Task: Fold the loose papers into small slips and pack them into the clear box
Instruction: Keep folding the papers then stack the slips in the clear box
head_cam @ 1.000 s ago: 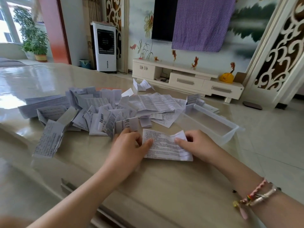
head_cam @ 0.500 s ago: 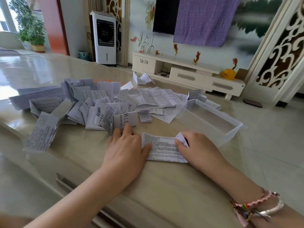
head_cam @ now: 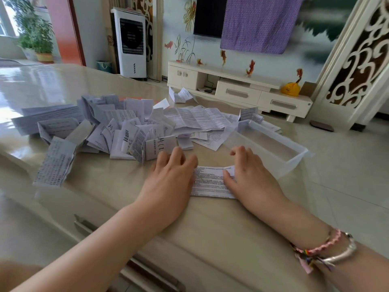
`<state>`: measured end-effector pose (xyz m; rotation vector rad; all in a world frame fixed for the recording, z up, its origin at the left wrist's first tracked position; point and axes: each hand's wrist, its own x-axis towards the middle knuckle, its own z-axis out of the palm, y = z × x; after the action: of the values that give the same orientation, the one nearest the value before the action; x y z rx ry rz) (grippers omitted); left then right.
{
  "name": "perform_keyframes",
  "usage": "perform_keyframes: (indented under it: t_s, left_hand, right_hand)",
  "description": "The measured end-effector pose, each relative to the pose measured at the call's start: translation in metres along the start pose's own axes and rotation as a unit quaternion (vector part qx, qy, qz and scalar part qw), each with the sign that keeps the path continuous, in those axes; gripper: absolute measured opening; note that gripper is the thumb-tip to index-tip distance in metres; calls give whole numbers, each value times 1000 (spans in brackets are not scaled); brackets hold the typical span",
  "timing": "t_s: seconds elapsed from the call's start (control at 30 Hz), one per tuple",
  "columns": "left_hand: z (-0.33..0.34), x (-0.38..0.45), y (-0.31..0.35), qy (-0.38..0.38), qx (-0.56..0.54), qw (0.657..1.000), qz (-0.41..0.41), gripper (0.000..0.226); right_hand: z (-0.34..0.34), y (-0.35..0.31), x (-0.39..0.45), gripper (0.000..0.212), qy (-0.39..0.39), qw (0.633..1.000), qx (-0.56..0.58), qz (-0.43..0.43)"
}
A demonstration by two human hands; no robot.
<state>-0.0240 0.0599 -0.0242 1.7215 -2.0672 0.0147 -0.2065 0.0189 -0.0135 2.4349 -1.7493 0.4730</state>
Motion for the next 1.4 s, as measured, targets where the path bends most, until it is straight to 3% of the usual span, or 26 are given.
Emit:
perform_keyframes:
  t_s: [0.13, 0.23, 0.33, 0.4, 0.53, 0.67, 0.73, 0.83, 0.97, 1.03, 1.17, 1.4]
  left_hand:
    - [3, 2, -3, -12, -6, 1000, 27, 24]
    - [3, 1, -3, 1, 12, 999, 40, 25]
    - [-2, -1, -3, -7, 35, 998, 56, 32]
    - [-6, -2, -4, -33, 42, 997, 63, 46]
    - [-10, -4, -6, -42, 88, 989, 110, 82]
    - [-6, -2, -12, -2, 71, 989, 126, 68]
    - [-5, -2, -12, 18, 69, 989, 128, 63]
    - [-6, 3, -12, -18, 18, 998, 65, 49]
    - [-3, 20, -17, 12, -147, 989, -16, 31]
    - [1, 26, -17, 12, -175, 983, -55, 35]
    - [6, 32, -8, 1, -115, 987, -108, 32]
    - [8, 33, 1, 9, 35, 995, -92, 24]
  right_hand:
    - [-2, 1, -6, 25, 60, 988, -33, -139]
    - [-7, 8, -15, 20, 13, 977, 27, -213]
    - [-12, 15, -24, 50, -58, 969, 75, -228]
    - [-13, 18, -26, 57, -67, 969, 81, -222]
    - [-14, 21, -24, 50, -47, 966, 44, -249]
    - [-14, 20, -23, 41, -7, 958, -7, -286]
    - [-12, 19, -22, 37, 6, 963, 20, -268]
    - [-13, 18, -19, 28, 3, 974, 175, -142]
    - [-10, 14, -1, 26, -3, 962, 274, 8]
    - [-5, 12, 9, 32, -38, 962, 263, 60]
    - [1, 11, 19, 31, -69, 974, 201, 83]
    - [-1, 1, 22, 24, -79, 990, 98, 65]
